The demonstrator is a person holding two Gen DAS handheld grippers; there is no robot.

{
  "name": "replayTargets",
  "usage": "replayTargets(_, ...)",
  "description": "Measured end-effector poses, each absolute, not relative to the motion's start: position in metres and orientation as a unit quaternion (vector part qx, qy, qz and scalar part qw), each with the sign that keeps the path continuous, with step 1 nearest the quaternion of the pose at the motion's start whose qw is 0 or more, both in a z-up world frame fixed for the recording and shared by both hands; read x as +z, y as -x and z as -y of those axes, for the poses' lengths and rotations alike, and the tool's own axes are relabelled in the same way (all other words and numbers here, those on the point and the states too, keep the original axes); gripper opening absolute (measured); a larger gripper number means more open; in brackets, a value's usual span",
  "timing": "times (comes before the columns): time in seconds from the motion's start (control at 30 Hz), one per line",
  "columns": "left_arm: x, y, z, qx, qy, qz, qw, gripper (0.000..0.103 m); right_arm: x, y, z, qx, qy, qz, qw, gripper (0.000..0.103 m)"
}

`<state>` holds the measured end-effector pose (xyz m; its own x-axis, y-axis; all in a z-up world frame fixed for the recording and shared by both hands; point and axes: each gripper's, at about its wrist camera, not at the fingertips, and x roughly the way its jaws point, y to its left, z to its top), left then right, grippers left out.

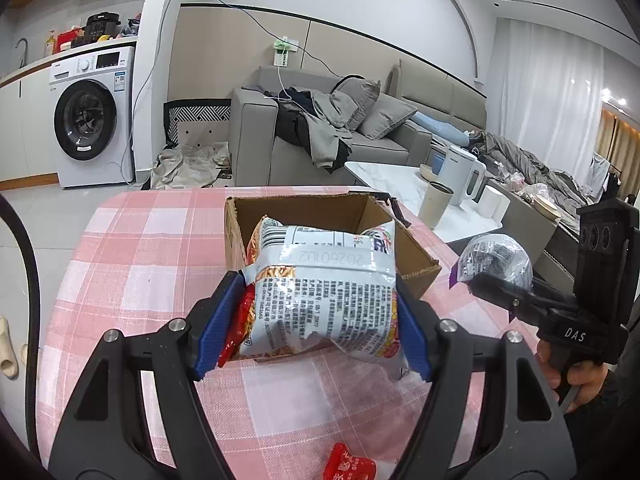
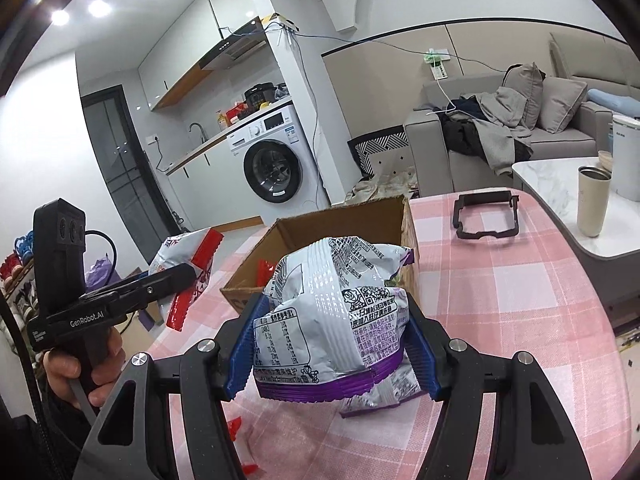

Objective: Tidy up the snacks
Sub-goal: 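Lift both held bags and carry them toward the cardboard box, then lower both white bags into the box and open both tools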

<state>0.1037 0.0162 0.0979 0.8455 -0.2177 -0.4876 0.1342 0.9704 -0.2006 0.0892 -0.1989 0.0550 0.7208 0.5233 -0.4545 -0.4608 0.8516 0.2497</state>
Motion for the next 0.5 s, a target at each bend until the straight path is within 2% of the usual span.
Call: replayTargets(0.5,0.112,-0.143,0.0,-0.088,0.058,-0.263,0.959,0.07,0.083,-0.119,0.186,0.244,-0.055,-0.262,0.932,0.066)
